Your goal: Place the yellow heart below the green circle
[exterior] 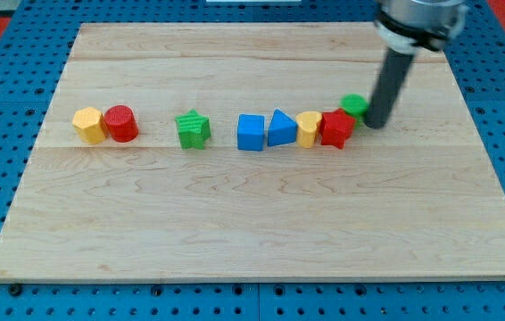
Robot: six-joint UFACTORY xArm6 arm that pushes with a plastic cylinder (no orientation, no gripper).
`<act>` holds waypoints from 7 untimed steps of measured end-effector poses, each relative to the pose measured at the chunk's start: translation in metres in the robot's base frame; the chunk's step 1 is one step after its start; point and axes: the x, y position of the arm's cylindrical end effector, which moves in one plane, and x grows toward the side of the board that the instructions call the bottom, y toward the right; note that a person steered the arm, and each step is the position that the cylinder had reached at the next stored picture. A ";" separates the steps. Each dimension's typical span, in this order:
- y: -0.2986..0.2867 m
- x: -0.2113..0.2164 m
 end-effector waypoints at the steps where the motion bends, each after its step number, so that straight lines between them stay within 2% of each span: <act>1: -0.058 -0.055; 2: -0.114 -0.090; 3: -0.038 -0.066; 4: -0.005 0.030; 5: 0.004 0.048; 6: -0.013 0.060; 7: -0.077 0.045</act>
